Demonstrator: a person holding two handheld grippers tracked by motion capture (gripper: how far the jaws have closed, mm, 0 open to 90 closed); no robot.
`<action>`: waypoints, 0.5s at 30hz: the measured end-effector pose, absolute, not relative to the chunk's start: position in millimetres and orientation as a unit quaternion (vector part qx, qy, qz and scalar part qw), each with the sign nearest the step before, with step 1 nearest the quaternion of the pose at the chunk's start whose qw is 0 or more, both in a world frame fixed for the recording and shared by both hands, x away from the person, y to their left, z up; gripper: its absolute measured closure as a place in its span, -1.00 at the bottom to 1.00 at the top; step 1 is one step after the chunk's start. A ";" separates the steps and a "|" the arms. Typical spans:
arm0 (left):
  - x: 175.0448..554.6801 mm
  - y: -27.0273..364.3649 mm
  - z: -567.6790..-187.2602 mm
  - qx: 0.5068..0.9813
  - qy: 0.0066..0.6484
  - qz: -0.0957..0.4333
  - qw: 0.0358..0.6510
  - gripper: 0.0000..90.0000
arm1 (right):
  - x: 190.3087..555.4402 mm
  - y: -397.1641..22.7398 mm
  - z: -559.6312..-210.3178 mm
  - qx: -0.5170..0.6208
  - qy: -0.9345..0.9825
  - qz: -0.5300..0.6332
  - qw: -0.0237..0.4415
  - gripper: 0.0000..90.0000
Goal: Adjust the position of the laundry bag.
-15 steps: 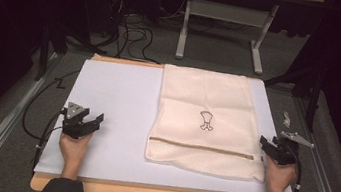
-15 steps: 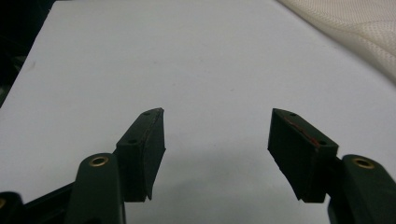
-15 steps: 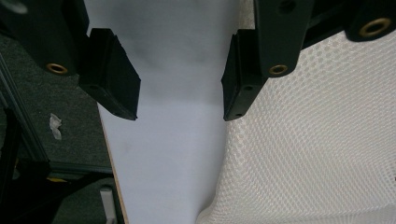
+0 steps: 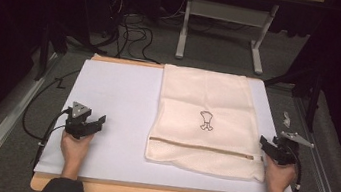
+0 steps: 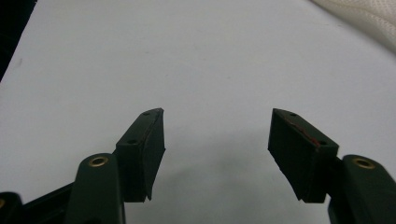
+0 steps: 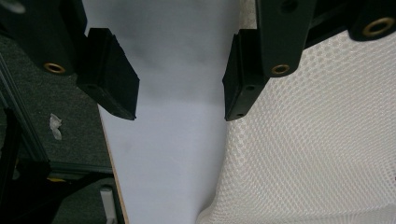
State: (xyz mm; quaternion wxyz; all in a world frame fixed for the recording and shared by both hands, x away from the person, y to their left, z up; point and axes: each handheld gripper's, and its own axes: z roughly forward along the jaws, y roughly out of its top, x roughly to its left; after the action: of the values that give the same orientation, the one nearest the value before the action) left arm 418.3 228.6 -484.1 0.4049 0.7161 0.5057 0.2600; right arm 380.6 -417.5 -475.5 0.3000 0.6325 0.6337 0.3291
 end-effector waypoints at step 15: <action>421.5 236.7 -483.6 0.710 0.512 0.224 0.430 -0.23 | 379.7 -418.6 -474.9 0.636 0.626 0.333 0.305 -0.05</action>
State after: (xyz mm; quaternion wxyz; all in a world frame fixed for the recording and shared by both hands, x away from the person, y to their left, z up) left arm 421.5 236.7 -483.6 0.4297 0.7095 0.5118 0.2235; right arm 379.7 -418.6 -474.9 0.3047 0.6362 0.6257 0.3331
